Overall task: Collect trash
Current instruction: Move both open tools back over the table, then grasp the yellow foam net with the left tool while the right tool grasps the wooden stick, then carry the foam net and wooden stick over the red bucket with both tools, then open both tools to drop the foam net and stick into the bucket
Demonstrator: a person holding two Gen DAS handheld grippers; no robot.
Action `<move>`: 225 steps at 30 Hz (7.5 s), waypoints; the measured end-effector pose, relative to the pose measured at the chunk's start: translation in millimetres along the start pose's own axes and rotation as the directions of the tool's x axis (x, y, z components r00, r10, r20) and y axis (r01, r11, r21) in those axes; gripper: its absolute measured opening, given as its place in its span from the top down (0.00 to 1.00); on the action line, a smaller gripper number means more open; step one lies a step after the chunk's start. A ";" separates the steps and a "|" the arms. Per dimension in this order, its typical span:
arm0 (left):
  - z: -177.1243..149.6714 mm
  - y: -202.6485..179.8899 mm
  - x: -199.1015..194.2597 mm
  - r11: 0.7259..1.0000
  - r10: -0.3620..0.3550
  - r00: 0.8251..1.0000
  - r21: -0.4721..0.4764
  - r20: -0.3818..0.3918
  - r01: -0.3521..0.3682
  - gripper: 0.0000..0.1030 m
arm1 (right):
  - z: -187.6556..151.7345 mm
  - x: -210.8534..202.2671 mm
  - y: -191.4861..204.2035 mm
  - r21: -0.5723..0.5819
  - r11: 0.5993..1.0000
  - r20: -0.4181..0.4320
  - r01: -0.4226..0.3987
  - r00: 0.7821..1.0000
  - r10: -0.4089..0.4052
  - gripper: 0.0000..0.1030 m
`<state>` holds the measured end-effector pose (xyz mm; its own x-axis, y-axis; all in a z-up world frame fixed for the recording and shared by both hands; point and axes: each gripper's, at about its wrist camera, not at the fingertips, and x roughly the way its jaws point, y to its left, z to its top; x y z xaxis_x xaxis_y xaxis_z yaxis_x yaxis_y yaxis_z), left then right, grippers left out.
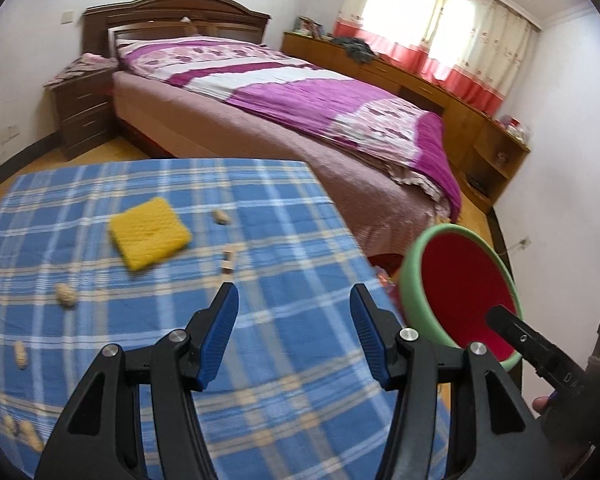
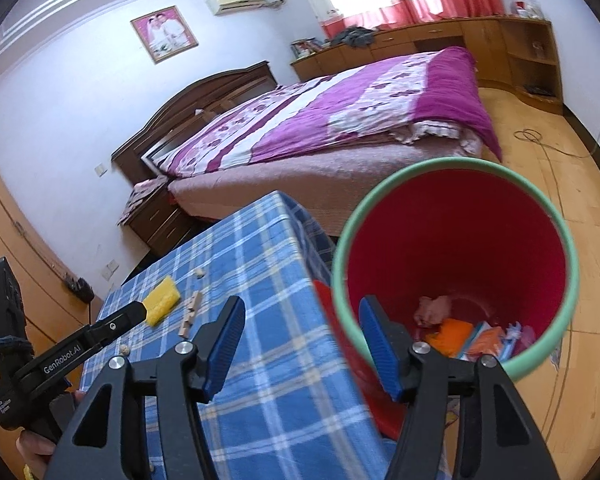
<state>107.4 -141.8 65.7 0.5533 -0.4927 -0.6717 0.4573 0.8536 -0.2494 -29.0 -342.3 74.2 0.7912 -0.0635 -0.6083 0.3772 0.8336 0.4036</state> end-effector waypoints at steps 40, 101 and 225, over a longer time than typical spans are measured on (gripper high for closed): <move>52.7 147.5 104.1 0.963 0.250 0.963 -0.074 -0.100 -0.257 0.20 | -3.9 129.6 84.0 -0.091 0.994 -0.194 -0.053 0.980 0.034 0.34; -17.0 186.7 -6.8 0.908 0.231 0.973 -0.362 0.013 -0.211 0.86 | -53.6 182.5 164.3 -0.407 0.913 -0.226 0.017 0.967 -0.119 0.87; -22.7 -174.6 81.5 0.944 -0.213 0.960 0.213 -0.182 0.250 0.56 | -1.7 -17.4 -140.5 0.191 0.972 0.055 0.135 0.987 -0.148 0.85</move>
<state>56.8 -327.2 38.7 0.3065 -0.6242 -0.7186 0.7186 0.6469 -0.2554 -96.6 -457.4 26.8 0.7519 -0.2167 -0.6226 0.5659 0.6967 0.4408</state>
